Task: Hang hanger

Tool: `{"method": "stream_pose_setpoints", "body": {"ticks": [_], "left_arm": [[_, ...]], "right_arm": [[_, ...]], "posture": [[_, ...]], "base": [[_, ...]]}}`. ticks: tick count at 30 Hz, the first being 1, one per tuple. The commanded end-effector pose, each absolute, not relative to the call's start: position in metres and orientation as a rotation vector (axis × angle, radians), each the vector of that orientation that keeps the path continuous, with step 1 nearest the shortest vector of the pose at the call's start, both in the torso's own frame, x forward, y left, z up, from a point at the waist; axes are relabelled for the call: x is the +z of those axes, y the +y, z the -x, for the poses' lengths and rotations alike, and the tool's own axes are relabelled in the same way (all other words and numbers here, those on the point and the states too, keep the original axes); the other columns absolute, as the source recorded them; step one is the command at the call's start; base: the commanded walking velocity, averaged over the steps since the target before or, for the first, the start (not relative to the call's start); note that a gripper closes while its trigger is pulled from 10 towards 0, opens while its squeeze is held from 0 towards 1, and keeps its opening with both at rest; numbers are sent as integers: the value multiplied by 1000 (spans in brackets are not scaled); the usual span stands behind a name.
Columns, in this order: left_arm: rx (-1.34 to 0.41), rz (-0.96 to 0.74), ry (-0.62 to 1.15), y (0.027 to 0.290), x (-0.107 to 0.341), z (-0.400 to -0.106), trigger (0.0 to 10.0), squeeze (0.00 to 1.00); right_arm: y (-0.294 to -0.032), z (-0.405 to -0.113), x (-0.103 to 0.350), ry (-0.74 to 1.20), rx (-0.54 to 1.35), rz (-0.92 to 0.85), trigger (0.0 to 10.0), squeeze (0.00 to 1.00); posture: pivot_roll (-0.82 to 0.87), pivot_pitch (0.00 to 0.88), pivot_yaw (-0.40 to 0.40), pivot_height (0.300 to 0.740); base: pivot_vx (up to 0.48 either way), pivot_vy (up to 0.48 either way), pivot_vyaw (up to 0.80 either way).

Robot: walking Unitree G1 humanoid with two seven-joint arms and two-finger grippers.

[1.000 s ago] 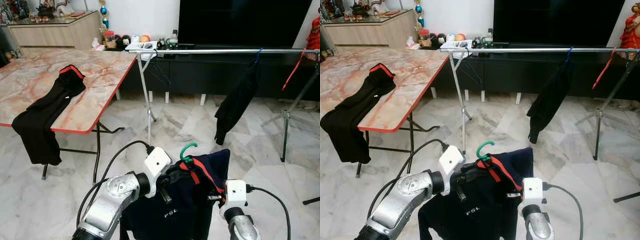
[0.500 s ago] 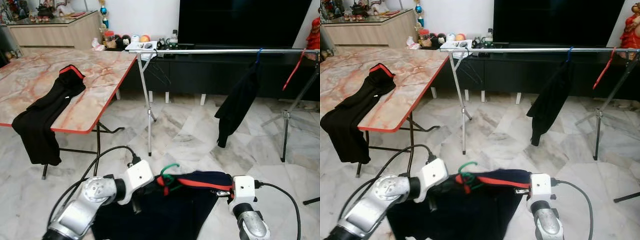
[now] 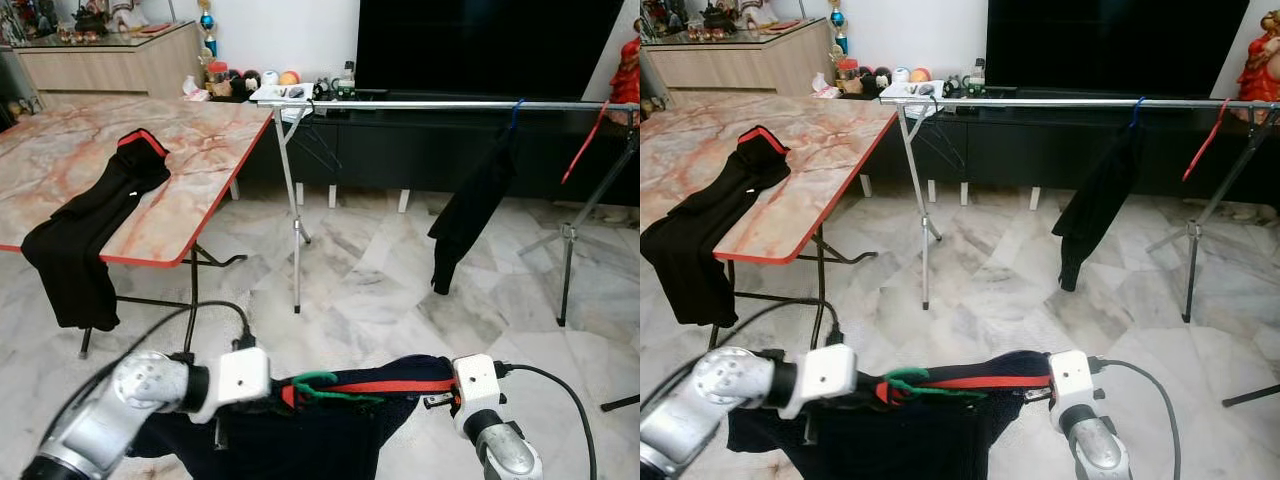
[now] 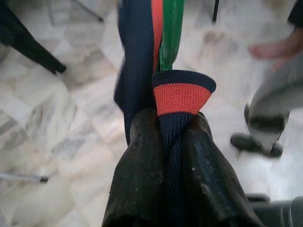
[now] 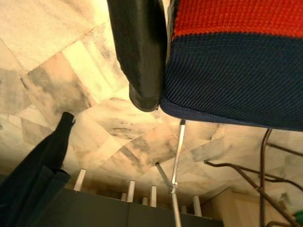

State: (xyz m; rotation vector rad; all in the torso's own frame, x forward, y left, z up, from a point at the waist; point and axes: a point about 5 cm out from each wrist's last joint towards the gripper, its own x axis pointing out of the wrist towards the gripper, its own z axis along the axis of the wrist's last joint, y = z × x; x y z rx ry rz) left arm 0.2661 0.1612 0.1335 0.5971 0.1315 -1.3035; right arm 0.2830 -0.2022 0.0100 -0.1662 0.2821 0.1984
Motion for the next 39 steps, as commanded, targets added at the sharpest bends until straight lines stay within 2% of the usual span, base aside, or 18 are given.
{"method": "stream_pose_setpoints", "body": {"ticks": [1,7,11,14,18,27,37,38,39], "left_arm": [[-1270,-581,92,176,149,-269,10000,0],[-1342,-511,109,193,155,-259,10000,0],[-1420,-423,118,189,156,-250,10000,0],[-1470,-500,203,185,145,-245,10000,0],[-1496,-481,181,180,147,-243,10000,0],[-1326,-326,9,182,165,-261,10000,0],[-1281,-303,69,182,155,-260,10000,0],[-1255,-307,89,180,151,-262,10000,0],[-1240,-308,97,179,150,-263,10000,0]], "right_arm": [[-216,-279,8,312,155,172,0,0],[-215,-278,6,321,179,186,0,0],[-215,-279,7,320,175,192,0,0],[-217,-281,9,316,162,196,0,0],[-217,-283,11,312,162,198,0,0],[-216,-279,7,327,162,196,0,0],[-211,-275,2,343,165,187,0,0],[-210,-275,1,344,164,184,1176,0],[-210,-275,1,345,163,183,1176,0]], "posture": [[123,0,-2,740],[119,9,-7,740],[119,11,-5,740],[115,13,-5,740],[114,11,-2,740],[115,8,0,740],[116,6,2,740],[116,6,2,740],[117,6,3,740]], "base": [[0,0,0],[0,0,0],[0,0,0],[0,0,0],[0,0,0],[0,0,0],[0,0,0],[0,0,0],[0,0,0]]}}
